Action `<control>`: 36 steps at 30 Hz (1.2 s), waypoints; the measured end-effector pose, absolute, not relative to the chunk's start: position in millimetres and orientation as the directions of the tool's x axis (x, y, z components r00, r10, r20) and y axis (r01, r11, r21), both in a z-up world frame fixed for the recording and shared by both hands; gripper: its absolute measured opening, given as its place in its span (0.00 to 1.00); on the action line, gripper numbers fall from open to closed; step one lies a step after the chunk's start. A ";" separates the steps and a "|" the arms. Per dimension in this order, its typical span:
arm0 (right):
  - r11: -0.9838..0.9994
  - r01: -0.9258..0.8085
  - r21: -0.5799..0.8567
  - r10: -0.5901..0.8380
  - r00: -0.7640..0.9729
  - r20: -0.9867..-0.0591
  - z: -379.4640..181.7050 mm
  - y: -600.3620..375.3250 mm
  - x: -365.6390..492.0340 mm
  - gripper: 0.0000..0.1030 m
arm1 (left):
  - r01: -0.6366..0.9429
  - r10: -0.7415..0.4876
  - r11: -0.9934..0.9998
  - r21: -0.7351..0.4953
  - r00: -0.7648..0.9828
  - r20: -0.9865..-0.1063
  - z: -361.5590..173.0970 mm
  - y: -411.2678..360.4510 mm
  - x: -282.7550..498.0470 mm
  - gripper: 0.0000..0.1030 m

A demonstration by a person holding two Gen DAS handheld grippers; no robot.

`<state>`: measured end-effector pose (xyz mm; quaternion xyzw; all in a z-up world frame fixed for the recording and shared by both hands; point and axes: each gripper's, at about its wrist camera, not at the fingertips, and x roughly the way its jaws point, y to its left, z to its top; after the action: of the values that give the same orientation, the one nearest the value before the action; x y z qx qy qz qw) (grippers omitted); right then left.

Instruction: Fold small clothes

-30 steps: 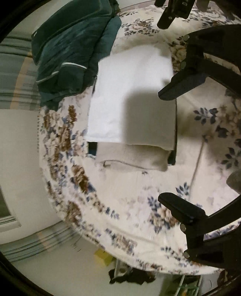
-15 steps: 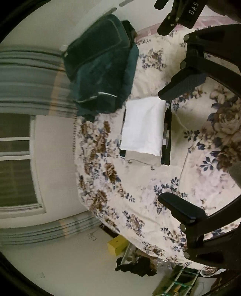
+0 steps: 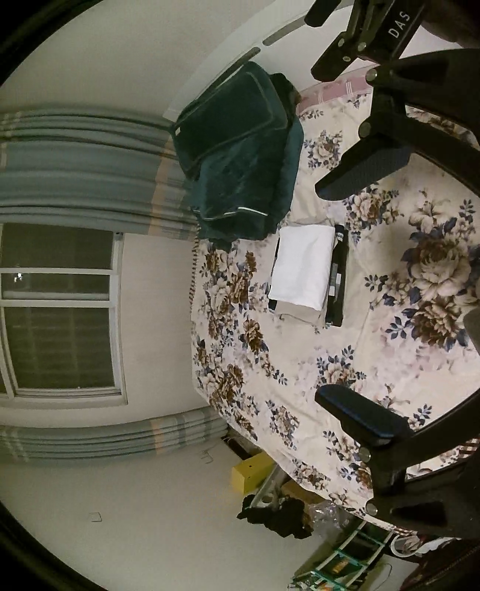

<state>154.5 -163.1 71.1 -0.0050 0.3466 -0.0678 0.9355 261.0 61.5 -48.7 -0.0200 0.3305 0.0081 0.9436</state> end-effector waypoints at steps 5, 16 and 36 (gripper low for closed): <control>0.993 0.111 -0.046 -0.116 0.777 -0.619 91.4 -162.2 125.0 0.99 | -0.036 0.015 0.999 -0.021 0.794 -0.607 -38.3 61.2 237.4 0.99; 0.994 0.104 -0.045 -0.110 0.791 -0.602 104.7 -162.6 97.1 0.99 | -0.052 0.040 0.999 -0.005 0.820 -0.570 -27.8 63.4 209.0 0.99; 0.998 0.055 -0.030 -0.062 0.801 -0.596 124.5 -170.5 108.6 1.00 | -0.067 0.056 0.998 0.001 0.821 -0.569 -23.0 58.4 197.6 0.99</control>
<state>108.6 -170.5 124.5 -0.0055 0.3142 -0.0309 0.9488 197.6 58.4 -23.0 -0.0096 0.2976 0.0324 0.9541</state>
